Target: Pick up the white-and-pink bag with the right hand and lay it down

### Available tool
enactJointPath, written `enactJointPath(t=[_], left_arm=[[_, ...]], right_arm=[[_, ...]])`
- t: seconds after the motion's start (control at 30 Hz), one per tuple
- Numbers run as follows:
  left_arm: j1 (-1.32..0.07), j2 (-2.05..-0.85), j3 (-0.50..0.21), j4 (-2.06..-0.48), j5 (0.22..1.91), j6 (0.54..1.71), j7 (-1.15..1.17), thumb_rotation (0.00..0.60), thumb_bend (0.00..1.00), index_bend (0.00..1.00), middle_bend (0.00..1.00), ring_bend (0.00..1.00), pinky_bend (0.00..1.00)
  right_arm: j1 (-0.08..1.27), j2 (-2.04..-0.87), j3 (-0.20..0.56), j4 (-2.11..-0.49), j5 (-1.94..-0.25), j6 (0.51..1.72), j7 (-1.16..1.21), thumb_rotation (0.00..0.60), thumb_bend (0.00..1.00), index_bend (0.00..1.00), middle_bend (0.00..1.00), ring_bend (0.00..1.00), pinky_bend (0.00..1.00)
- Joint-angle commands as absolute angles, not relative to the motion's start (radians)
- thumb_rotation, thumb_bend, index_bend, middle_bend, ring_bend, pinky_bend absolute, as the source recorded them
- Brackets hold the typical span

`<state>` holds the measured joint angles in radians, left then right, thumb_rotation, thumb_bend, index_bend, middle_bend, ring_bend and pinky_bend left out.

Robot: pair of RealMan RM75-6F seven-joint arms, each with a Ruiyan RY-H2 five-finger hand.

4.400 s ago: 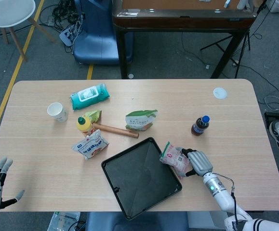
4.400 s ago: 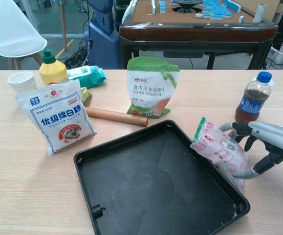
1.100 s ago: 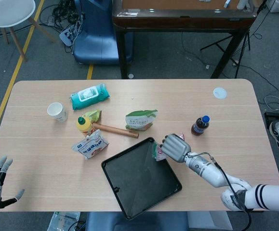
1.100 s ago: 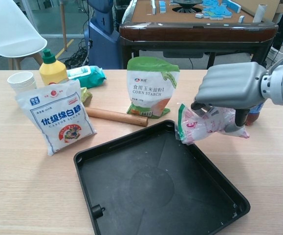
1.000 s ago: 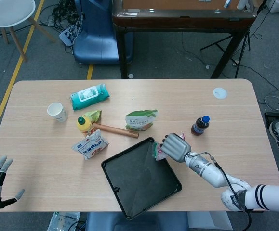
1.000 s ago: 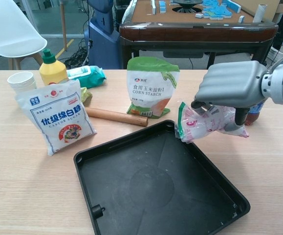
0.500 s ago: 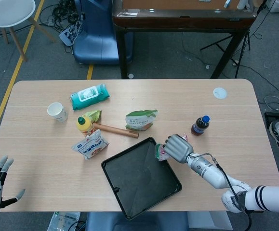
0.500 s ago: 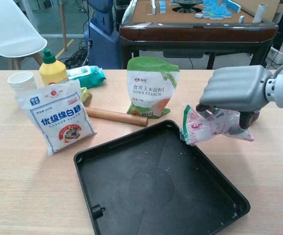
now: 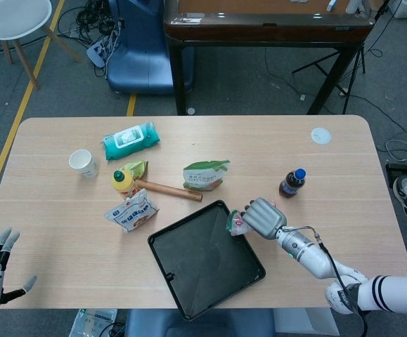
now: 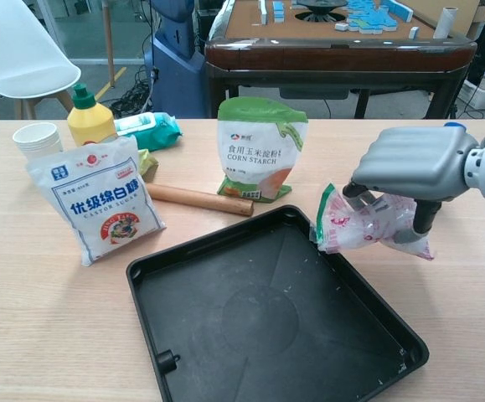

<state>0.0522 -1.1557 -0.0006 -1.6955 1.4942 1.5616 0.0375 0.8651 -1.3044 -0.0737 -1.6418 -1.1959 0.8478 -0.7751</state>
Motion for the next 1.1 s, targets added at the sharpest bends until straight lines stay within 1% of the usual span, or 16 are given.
enactJointPath(t=[0.03, 0.37, 0.6, 0.7, 0.93, 1.1], left_arm=[[0.053, -1.154, -0.001, -1.695, 1.492, 1.560, 0.037, 0.600, 0.18, 0.08, 0.01, 0.00, 0.05], [0.046, -1.157, 0.000, -1.708, 1.497, 1.554, 0.054, 0.600, 0.18, 0.08, 0.01, 0.00, 0.05], [0.044, -1.157, 0.001, -1.723, 1.503, 1.555, 0.071, 0.600, 0.18, 0.08, 0.01, 0.00, 0.05], [0.044, -1.156, 0.001, -1.727, 1.502, 1.555, 0.076, 0.600, 0.18, 0.08, 0.01, 0.00, 0.05], [0.044, -1.157, 0.002, -1.736, 1.503, 1.556, 0.087, 0.600, 0.18, 0.08, 0.01, 0.00, 0.05], [0.041, -1.158, 0.002, -1.741, 1.505, 1.552, 0.095, 0.600, 0.18, 0.08, 0.01, 0.00, 0.05]], right_arm=[[0.781, -1.344, -0.063, -1.564, -1.298, 0.926, -0.530, 0.600, 0.65, 0.61, 0.58, 0.58, 0.74], [0.656, -1.409, -0.073, -1.357, -1.495, 1.091, 0.035, 0.600, 0.64, 0.61, 0.57, 0.58, 0.73], [0.607, -1.493, -0.099, -1.128, -1.615, 1.199, 0.412, 0.600, 0.63, 0.61, 0.57, 0.58, 0.73], [0.588, -1.541, -0.106, -1.026, -1.660, 1.268, 0.522, 0.600, 0.63, 0.61, 0.57, 0.58, 0.73], [0.524, -1.708, -0.108, -0.702, -1.728, 1.465, 0.730, 0.600, 0.62, 0.61, 0.57, 0.58, 0.73], [0.497, -1.802, -0.112, -0.513, -1.739, 1.518, 0.816, 0.600, 0.61, 0.61, 0.57, 0.58, 0.73]])
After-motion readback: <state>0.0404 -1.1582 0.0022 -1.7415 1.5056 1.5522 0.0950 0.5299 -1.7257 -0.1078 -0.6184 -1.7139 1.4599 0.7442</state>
